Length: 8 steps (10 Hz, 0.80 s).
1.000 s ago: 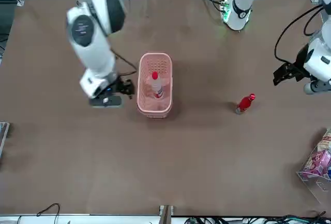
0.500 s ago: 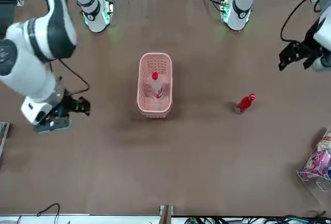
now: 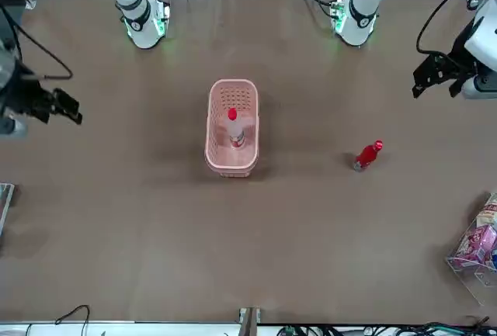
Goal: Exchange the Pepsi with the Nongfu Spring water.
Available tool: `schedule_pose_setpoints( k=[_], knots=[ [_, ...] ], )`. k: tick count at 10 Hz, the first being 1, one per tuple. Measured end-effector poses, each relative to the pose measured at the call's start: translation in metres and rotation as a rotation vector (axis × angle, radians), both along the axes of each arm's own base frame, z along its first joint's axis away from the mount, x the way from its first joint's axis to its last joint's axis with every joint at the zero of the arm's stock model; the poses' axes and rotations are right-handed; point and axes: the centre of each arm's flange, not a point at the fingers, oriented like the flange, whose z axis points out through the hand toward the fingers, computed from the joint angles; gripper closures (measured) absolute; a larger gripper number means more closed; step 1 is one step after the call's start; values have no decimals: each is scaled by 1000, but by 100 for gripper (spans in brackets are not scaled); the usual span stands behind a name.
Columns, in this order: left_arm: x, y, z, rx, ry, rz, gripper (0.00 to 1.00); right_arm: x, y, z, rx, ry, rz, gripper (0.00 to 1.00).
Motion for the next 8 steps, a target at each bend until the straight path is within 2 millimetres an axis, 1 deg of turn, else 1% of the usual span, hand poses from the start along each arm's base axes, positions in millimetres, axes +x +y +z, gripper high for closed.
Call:
schedule_pose_setpoints(
  k=[1,2,4,5,8],
  knots=[
    [0,0,0,0,1,0,0,-5,2,4,-2,-14,-9,0],
    [0,0,-1,0,4,-1,0,-3,-1,-3,-3,-28,-21,0],
    [2,0,-5,0,10,-4,0,1,-12,-23,-5,-24,-44,0],
    [3,0,-6,0,12,-3,0,1,-15,-26,-5,-18,-49,0],
    [3,1,-6,1,12,-12,0,0,-16,-25,-5,-18,-51,0]
  ],
)
